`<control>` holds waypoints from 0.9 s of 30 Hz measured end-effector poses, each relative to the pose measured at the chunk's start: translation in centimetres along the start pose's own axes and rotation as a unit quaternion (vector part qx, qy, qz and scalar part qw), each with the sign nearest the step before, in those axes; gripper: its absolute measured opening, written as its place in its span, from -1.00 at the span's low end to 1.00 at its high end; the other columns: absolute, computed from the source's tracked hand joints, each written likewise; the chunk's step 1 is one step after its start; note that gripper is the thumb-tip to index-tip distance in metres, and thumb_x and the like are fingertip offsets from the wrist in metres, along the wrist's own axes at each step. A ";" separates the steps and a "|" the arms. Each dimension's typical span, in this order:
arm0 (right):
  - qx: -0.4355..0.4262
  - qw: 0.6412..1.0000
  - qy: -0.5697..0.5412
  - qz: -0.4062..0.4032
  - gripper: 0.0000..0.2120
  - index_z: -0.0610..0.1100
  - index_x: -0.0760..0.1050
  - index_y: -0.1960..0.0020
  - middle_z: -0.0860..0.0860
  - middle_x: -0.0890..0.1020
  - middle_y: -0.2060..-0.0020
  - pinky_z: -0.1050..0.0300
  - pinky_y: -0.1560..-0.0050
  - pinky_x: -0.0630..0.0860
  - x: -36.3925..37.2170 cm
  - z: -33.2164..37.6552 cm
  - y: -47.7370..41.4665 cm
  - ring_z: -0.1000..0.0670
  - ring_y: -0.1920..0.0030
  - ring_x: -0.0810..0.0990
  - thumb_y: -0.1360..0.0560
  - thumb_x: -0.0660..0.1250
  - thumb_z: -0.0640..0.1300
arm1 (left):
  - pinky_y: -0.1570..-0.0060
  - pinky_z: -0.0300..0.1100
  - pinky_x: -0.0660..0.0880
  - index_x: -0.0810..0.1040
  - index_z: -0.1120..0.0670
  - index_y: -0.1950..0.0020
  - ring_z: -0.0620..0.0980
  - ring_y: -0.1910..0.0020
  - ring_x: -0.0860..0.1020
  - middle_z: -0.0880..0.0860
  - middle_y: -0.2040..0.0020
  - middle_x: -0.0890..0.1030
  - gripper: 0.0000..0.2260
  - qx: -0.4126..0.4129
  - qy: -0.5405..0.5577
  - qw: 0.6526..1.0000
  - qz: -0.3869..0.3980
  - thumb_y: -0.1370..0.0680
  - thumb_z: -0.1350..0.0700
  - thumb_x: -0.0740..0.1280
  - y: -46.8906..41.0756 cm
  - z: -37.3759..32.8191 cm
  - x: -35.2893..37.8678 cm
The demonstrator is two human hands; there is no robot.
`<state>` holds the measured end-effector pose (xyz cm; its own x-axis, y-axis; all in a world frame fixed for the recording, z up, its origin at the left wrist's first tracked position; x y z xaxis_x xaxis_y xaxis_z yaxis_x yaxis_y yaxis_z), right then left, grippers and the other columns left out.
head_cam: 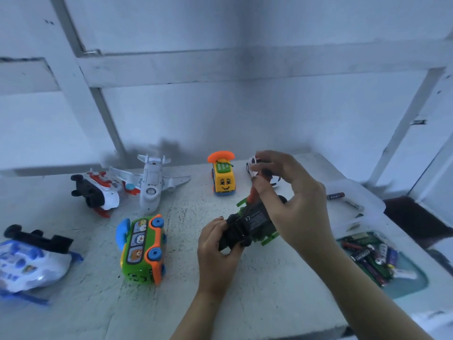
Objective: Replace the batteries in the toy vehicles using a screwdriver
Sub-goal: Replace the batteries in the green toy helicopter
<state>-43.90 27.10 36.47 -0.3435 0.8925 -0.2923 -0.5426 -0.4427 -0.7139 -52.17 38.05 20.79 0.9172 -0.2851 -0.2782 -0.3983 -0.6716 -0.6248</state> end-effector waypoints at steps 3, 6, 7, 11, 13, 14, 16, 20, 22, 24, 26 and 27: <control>-0.015 1.000 0.002 0.021 -0.77 0.00 0.61 -0.10 0.24 0.63 0.03 0.11 -0.08 0.54 0.0 0.0 0.2 0.15 -0.07 0.59 -0.52 0.25 -0.11 | -0.16 -0.45 0.41 0.62 0.14 -0.09 -0.43 -0.16 0.41 -0.28 -0.10 0.47 -0.51 -0.004 0.007 1.000 -0.005 -0.20 0.30 0.64 0.0 0.0 0.0; -0.022 1.000 -0.015 0.011 -0.78 0.02 0.65 -0.04 0.14 0.62 -0.06 0.27 -0.15 0.46 0.1 0.2 0.3 0.14 -0.14 0.56 -0.46 0.31 0.01 | -0.11 -0.52 0.38 0.59 0.06 -0.08 -0.44 -0.15 0.41 -0.26 -0.08 0.47 -0.54 0.005 0.017 1.000 -0.012 -0.23 0.21 0.60 0.0 -0.5 -0.2; -0.021 1.000 -0.013 0.000 -0.79 0.02 0.67 0.00 0.10 0.62 -0.02 0.24 -0.11 0.47 0.0 0.3 0.3 0.10 -0.09 0.57 -0.43 0.36 0.05 | -0.11 -0.54 0.37 0.57 0.04 -0.08 -0.44 -0.15 0.41 -0.26 -0.07 0.47 -0.54 0.006 0.018 1.000 -0.013 -0.23 0.20 0.59 0.1 -0.6 -0.2; -0.029 0.999 -0.001 -0.021 -0.87 0.01 0.67 0.04 0.15 0.66 0.22 0.16 0.02 0.51 -0.1 0.4 0.0 0.10 0.08 0.59 -0.42 0.45 -0.10 | -0.13 -0.47 0.40 0.63 0.15 -0.06 -0.42 -0.15 0.42 -0.27 -0.09 0.48 -0.57 -0.006 0.013 1.000 -0.014 -0.22 0.20 0.61 0.2 0.0 -0.1; -0.007 1.000 -0.021 0.011 -0.76 0.14 0.58 0.00 0.19 0.66 0.22 0.20 0.00 0.51 -0.2 0.6 -0.3 0.10 0.09 0.62 -0.47 0.41 -0.19 | -0.14 -0.46 0.41 0.63 0.15 -0.08 -0.34 -0.12 0.45 -0.26 -0.08 0.48 -0.54 -0.009 0.011 1.000 -0.005 -0.22 0.27 0.63 0.2 0.0 -0.1; -0.006 0.999 -0.022 0.035 -0.71 0.17 0.55 -0.03 0.19 0.66 0.21 0.26 0.02 0.51 -0.2 0.6 -0.4 0.10 0.09 0.62 -0.49 0.38 -0.22 | -0.13 -0.48 0.40 0.63 0.15 -0.08 -0.30 -0.10 0.46 -0.25 -0.07 0.49 -0.53 -0.007 0.009 1.000 -0.002 -0.21 0.30 0.63 0.2 -0.1 -0.1; -0.008 0.996 -0.010 0.091 -0.70 0.14 0.54 -0.11 0.16 0.67 0.14 0.30 0.02 0.51 -0.3 0.6 -0.6 0.11 0.03 0.61 -0.53 0.29 -0.23 | -0.14 -0.50 0.38 0.64 0.17 -0.07 -0.31 -0.09 0.46 -0.24 -0.06 0.49 -0.54 -0.003 0.009 1.000 -0.004 -0.21 0.32 0.63 0.2 -0.2 -0.1; -0.003 0.987 0.005 0.162 -0.68 0.09 0.55 -0.24 0.03 0.63 -0.15 0.15 -0.40 0.29 0.1 0.2 -0.7 0.21 -0.40 0.33 -0.54 0.18 0.03 | -0.15 -0.38 0.43 0.64 0.18 -0.07 -0.27 -0.11 0.48 -0.27 -0.08 0.48 -0.54 0.001 0.007 1.000 -0.005 -0.21 0.28 0.63 0.1 -0.3 -0.2; -0.017 0.992 0.028 0.125 -0.67 0.14 0.58 -0.19 -0.01 0.63 -0.09 0.24 -0.31 0.32 0.2 0.2 -0.7 0.12 -0.36 0.39 -0.47 0.27 0.17 | -0.14 -0.30 0.46 0.64 0.20 -0.07 -0.16 -0.09 0.49 -0.28 -0.08 0.48 -0.55 0.003 0.005 1.000 -0.006 -0.22 0.26 0.62 0.0 -0.5 -0.3; -0.032 0.997 0.032 0.064 -0.71 0.11 0.63 -0.11 0.03 0.60 0.05 0.38 -0.13 0.35 0.2 0.4 -0.7 0.09 -0.12 0.52 -0.41 0.39 0.11 | -0.13 -0.27 0.47 0.64 0.20 -0.07 -0.14 -0.09 0.49 -0.28 -0.08 0.48 -0.56 0.007 0.001 1.000 -0.005 -0.23 0.24 0.61 0.0 -0.7 -0.3; -0.041 0.998 0.019 0.034 -0.74 0.09 0.63 -0.08 0.07 0.60 0.22 0.34 0.00 0.41 0.1 0.6 -0.7 0.12 0.09 0.54 -0.39 0.44 -0.02 | -0.15 -0.30 0.44 0.64 0.22 -0.07 -0.14 -0.09 0.49 -0.28 -0.07 0.48 -0.56 0.006 0.000 1.000 -0.004 -0.22 0.27 0.63 0.1 -0.7 -0.4; -0.039 0.999 0.019 0.034 -0.73 0.08 0.62 -0.10 0.09 0.61 0.26 0.28 0.01 0.45 0.1 0.7 -0.7 0.11 0.14 0.54 -0.40 0.44 -0.07 | -0.16 -0.31 0.44 0.64 0.22 -0.06 -0.14 -0.09 0.49 -0.28 -0.07 0.48 -0.55 0.005 -0.001 1.000 -0.003 -0.21 0.30 0.63 0.1 -0.7 -0.4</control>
<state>-44.06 27.40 37.34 -0.3462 0.8644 -0.3646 -0.4582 -0.4949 -0.7383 -52.52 37.62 21.36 0.9194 -0.2804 -0.2759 -0.3933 -0.6658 -0.6340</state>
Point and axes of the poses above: each hand's wrist, its own y-axis away from the middle knuckle, its own x-axis out of the palm, z = x × y, the point moved 2 cm from there along -y, towards the middle knuckle
